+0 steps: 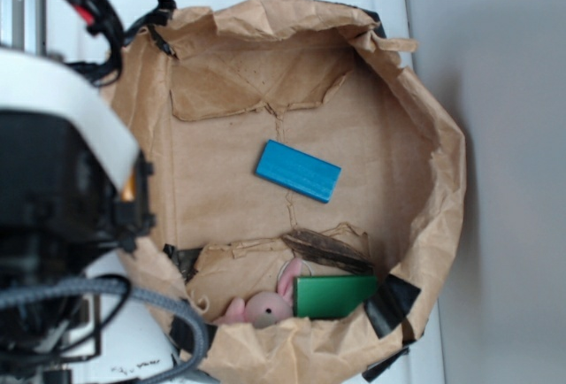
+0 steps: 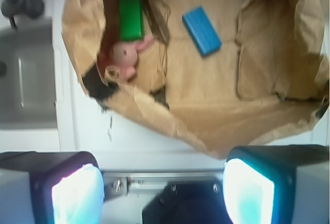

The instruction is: Grab the blue block.

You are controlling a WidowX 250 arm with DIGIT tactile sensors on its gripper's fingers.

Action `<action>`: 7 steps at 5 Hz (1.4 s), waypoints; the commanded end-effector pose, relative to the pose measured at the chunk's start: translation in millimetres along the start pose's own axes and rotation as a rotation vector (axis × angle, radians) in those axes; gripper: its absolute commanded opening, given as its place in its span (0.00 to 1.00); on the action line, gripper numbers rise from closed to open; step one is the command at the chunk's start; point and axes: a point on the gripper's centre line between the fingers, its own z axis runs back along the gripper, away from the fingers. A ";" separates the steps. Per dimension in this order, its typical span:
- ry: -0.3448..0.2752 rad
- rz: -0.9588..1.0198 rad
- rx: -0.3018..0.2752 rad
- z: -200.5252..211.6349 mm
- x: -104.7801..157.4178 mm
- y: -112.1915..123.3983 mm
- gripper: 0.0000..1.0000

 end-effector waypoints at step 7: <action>-0.097 -0.276 -0.016 -75.3 114.7 43.2 1.00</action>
